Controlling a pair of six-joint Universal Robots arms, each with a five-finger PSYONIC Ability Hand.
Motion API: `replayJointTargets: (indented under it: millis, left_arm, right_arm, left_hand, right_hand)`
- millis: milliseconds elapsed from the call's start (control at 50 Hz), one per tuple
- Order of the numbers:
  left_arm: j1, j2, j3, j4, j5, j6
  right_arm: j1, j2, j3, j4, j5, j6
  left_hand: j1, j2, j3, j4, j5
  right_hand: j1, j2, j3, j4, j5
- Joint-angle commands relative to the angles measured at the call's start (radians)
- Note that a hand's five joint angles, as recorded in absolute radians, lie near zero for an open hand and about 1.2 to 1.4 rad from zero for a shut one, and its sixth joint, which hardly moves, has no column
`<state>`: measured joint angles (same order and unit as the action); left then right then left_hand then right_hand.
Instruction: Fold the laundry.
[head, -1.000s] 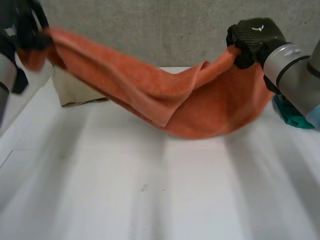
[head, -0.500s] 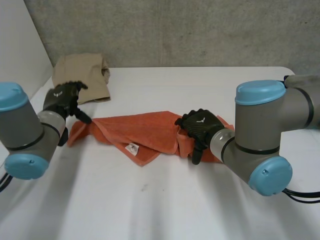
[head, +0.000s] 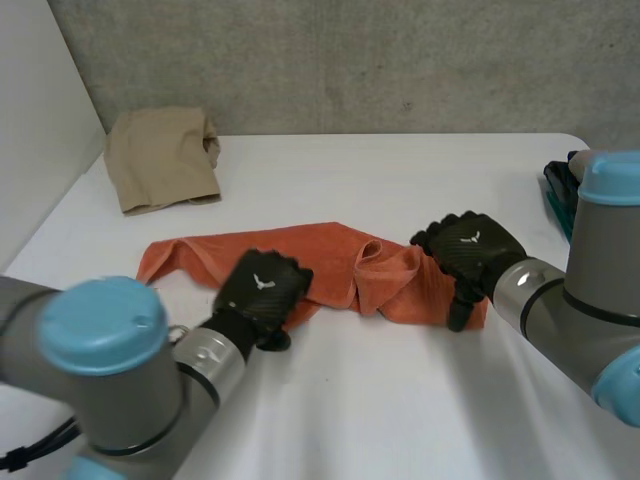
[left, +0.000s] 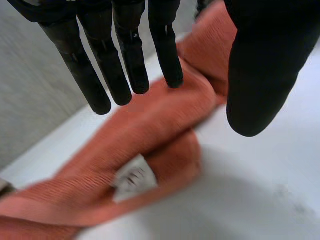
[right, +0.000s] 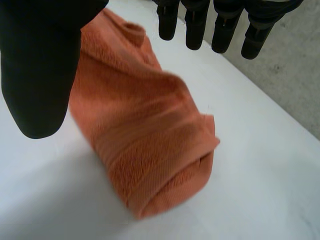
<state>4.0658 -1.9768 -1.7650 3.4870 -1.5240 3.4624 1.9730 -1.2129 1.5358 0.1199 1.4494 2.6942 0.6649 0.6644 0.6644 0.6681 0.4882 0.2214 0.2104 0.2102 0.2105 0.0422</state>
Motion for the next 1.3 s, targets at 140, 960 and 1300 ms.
replayJointTargets:
  millis: [140,960,1300]
  left_arm:
    - [0.008,-0.192,0.145,0.066,-0.008,0.007]
    - [0.031,-0.246,0.205,0.001,-0.045,0.024]
    - [0.033,-0.373,0.366,0.004,-0.041,0.044]
  right_arm:
    - [-0.036,0.006,0.078,-0.078,-0.011,-0.007]
    - [-0.046,0.013,0.095,-0.114,-0.009,-0.007]
    - [-0.049,0.016,0.095,-0.117,-0.009,-0.007]
  left_hand:
    - [0.194,0.195,0.195,0.191,0.197]
    - [0.183,0.183,0.183,0.180,0.185]
    - [0.412,0.412,0.412,0.408,0.414]
  right_hand:
    - [-0.047,-0.036,-0.036,-0.036,-0.042]
    - [-0.047,-0.036,-0.036,-0.036,-0.042]
    - [-0.047,-0.036,-0.036,-0.036,-0.042]
